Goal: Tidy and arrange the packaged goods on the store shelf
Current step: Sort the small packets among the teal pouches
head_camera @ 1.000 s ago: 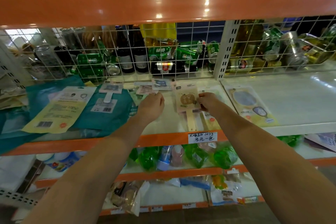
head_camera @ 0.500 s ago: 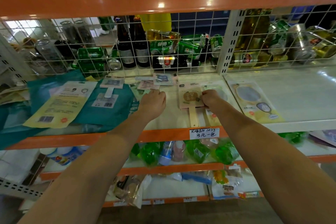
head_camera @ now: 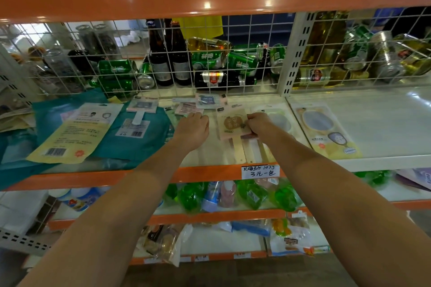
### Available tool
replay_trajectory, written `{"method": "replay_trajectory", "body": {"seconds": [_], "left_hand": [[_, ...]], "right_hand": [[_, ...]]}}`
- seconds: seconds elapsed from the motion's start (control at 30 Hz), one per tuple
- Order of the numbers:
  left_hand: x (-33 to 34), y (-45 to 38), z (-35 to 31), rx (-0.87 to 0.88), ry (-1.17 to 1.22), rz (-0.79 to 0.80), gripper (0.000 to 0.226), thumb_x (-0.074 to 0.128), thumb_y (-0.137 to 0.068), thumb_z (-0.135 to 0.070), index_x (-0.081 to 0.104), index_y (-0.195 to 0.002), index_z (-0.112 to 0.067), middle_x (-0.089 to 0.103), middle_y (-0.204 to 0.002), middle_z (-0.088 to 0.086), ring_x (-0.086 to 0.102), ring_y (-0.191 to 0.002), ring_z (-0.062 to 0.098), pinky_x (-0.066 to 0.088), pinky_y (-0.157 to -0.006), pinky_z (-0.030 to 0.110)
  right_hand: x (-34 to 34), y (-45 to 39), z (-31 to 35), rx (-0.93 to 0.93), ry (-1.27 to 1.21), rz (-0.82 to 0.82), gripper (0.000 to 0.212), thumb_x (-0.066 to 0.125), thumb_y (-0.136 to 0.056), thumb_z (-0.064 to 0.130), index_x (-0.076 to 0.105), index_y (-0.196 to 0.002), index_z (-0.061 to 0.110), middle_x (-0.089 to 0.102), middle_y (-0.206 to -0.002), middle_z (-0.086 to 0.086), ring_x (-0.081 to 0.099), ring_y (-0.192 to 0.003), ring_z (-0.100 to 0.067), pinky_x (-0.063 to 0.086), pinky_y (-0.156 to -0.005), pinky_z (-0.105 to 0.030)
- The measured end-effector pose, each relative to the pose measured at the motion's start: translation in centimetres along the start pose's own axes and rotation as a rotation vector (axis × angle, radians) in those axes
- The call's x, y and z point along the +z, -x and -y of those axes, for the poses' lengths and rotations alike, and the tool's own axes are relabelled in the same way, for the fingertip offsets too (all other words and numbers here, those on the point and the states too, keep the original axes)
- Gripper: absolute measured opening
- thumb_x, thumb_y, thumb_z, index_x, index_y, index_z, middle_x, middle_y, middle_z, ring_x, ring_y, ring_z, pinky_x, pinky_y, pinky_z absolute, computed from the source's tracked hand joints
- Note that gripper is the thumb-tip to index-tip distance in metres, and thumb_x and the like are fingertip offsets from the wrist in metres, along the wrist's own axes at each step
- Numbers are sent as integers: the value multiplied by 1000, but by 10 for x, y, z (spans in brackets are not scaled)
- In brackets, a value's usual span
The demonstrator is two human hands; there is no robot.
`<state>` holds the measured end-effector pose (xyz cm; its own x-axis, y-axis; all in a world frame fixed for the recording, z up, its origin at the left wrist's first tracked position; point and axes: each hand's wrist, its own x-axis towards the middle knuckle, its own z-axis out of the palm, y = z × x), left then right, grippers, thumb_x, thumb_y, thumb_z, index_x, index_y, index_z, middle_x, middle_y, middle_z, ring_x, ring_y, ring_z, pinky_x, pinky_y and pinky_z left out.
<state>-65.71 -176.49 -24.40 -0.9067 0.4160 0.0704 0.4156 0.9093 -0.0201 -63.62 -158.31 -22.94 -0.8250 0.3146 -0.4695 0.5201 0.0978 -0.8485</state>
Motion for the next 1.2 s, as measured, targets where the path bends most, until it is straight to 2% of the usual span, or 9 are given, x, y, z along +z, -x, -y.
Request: {"method": "replay_trajectory", "body": {"seconds": [0.1, 0.23, 0.37, 0.43, 0.53, 0.7, 0.8, 0.9, 1.2], "left_hand": [[-1, 1, 5, -23, 2, -18, 30, 34, -100, -24, 55, -116, -10, 56, -119, 9, 51, -109, 26, 45, -90, 40], [-4, 4, 14, -33, 13, -29, 31, 33, -101, -24, 55, -117, -10, 55, -120, 8, 50, -111, 25, 43, -92, 38], [-6, 5, 28, 13, 1, -42, 34, 32, -102, -25, 53, -125, -11, 53, -126, 7, 49, -114, 24, 41, -92, 36], [-7, 6, 37, 39, 2, -40, 36, 30, -102, -25, 51, -128, -12, 51, -131, 8, 49, -117, 25, 41, -93, 37], [-8, 7, 49, 68, -10, -29, 37, 31, -102, -25, 50, -130, -11, 50, -134, 8, 47, -119, 26, 40, -95, 38], [-8, 9, 62, 98, -10, -15, 35, 32, -102, -24, 50, -127, -9, 50, -130, 10, 47, -118, 27, 39, -95, 37], [-9, 10, 65, 122, 0, -36, 34, 32, -102, -24, 51, -127, -9, 50, -130, 10, 46, -119, 27, 39, -96, 37], [-11, 11, 66, 144, 16, -46, 34, 32, -102, -24, 51, -126, -9, 50, -130, 9, 46, -120, 26, 39, -97, 37], [-12, 11, 68, 157, -1, -43, 34, 32, -102, -24, 50, -126, -9, 50, -131, 9, 46, -119, 25, 39, -95, 35]], "right_hand": [[9, 7, 4, -1, 37, 33, 33, 46, -95, -6, 54, -126, 0, 56, -128, -23, 64, -107, -42, 58, -51, -33], [22, 11, 7, -10, 110, 32, 32, 52, -92, -5, 56, -123, 1, 57, -126, -24, 65, -102, -43, 51, -37, -33], [37, 10, 7, -19, 182, -14, 29, 49, -94, -2, 56, -123, 0, 60, -119, -22, 69, -81, -40, 53, -39, -35], [44, 7, 7, -28, 192, -40, 28, 47, -95, 0, 58, -120, -2, 63, -117, -21, 70, -87, -38, 60, -55, -40], [52, 12, 8, -62, 251, -33, 34, 47, -94, 0, 55, -127, -2, 59, -125, -19, 63, -109, -31, 59, -74, -29], [62, 23, 11, -59, 546, -179, 32, 49, -96, 5, 55, -126, -2, 62, -124, -14, 65, -96, -25, 50, -58, -19], [69, 22, 11, -58, 686, -263, 31, 48, -97, 8, 53, -126, -4, 59, -126, -13, 60, -109, -24, 48, -87, -26], [75, 19, 8, -88, 788, -251, 29, 45, -96, 6, 54, -122, -5, 61, -123, -16, 57, -96, -25, 44, -76, -26], [80, 19, 6, -165, 980, -207, 29, 48, -94, 5, 53, -122, -3, 59, -123, -16, 60, -110, -26, 44, -76, -26]]}}
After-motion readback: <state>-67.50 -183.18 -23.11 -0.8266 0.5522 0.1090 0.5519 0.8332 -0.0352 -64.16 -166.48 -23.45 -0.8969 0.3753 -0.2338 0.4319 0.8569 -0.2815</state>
